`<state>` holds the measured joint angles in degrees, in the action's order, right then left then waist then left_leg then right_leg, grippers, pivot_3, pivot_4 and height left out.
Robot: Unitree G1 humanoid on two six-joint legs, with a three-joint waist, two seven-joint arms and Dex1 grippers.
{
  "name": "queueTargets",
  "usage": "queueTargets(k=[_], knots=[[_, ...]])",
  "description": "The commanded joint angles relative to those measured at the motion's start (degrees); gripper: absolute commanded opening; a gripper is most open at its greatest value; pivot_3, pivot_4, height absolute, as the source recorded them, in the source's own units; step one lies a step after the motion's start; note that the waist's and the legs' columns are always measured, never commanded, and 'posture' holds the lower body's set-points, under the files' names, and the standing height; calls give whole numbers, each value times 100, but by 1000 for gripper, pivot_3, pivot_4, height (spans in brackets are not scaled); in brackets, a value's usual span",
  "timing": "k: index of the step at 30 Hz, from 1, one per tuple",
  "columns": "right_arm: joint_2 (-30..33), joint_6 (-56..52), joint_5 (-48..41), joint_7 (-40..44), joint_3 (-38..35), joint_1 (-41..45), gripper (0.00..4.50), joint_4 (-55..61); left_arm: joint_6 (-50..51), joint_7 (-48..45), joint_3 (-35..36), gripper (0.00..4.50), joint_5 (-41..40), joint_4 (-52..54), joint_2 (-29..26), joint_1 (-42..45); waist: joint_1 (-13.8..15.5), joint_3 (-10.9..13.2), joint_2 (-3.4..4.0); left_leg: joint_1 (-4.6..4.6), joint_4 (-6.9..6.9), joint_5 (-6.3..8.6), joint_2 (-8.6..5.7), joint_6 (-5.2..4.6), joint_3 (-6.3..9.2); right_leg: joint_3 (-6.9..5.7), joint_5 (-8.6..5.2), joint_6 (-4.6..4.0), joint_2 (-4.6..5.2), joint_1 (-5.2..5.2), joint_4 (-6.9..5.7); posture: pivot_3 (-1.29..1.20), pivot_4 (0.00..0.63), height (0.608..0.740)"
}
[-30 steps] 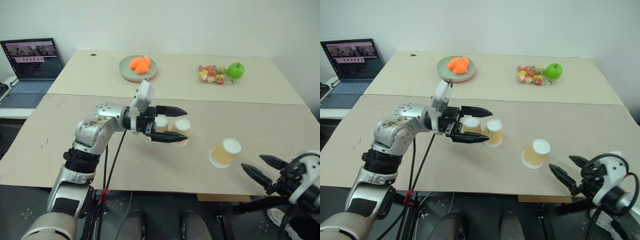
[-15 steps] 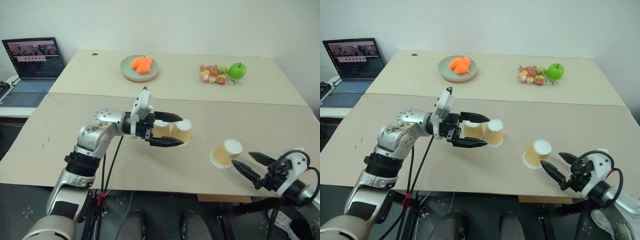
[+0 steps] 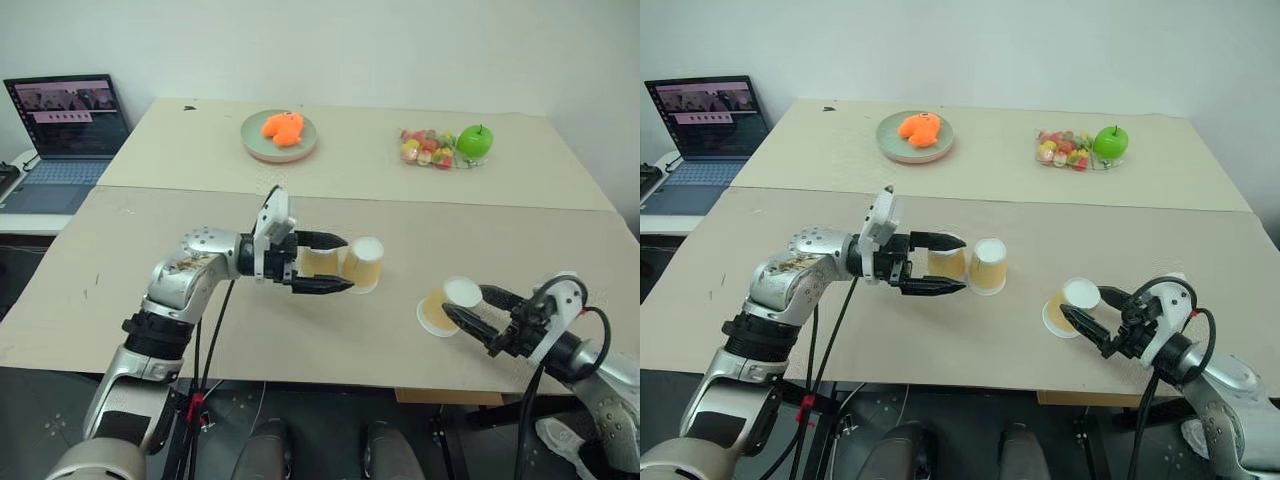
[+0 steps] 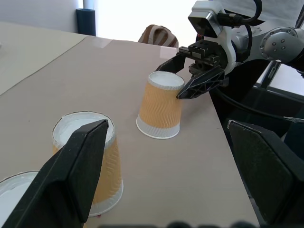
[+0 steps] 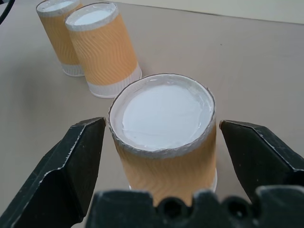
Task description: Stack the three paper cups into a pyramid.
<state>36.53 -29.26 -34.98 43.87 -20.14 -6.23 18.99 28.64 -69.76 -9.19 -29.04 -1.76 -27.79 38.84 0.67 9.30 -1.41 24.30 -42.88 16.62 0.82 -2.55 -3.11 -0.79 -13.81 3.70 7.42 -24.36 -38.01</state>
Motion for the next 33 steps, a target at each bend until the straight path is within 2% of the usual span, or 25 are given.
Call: queueTargets(k=[1,2,8,11,16,20,24,28,33], knots=[[70,193,23,132,29,224,4500,-77,-7,153,251,4302,-59,312,-79,-47,-1,0,0,0,-1,0,0,0,0,1,0,0,0,0,0,0,150,676],[71,203,22,160,36,231,4500,-90,12,178,266,4302,-69,353,-85,-70,-2,0,0,0,0,0,0,0,0,1,0,0,0,0,0,0,150,676],[-23,249,88,52,143,660,2789,-389,328,536,694,4358,-348,717,-194,-294,-7,1,2,0,0,0,1,0,0,-1,0,0,0,-1,0,0,150,676],[40,247,135,92,185,760,2789,-389,488,644,907,4358,-485,910,-340,-489,-11,2,3,0,2,0,2,0,0,-1,0,0,0,-3,-1,0,150,676],[252,-149,-341,191,107,1296,2789,-94,499,574,1114,4358,-486,1065,-751,-996,-48,4,7,-2,1,-1,2,1,-2,4,0,0,0,-3,-4,0,150,676],[695,-339,-478,507,255,2034,2789,-101,484,604,1226,4358,-524,1167,-928,-1225,-44,5,7,-2,2,-2,4,4,1,-2,0,0,0,-5,-5,0,150,676],[1064,-524,-610,926,419,3347,2789,-741,530,789,1317,4358,-609,1238,-880,-1274,-27,8,9,2,1,-2,2,3,-1,-1,1,-1,5,-7,-1,0,150,676],[989,-790,-674,1374,947,4519,2789,-1209,454,918,1263,4358,-568,1393,-820,-1413,-36,8,9,1,8,-2,4,3,0,-7,0,-2,3,-8,1,0,150,676],[640,-958,-502,1836,1734,5120,2789,-1461,419,1196,1312,4358,-549,1559,-711,-1576,-52,8,9,9,4,-2,3,3,-2,-4,-1,-4,5,-13,2,0,150,676]])
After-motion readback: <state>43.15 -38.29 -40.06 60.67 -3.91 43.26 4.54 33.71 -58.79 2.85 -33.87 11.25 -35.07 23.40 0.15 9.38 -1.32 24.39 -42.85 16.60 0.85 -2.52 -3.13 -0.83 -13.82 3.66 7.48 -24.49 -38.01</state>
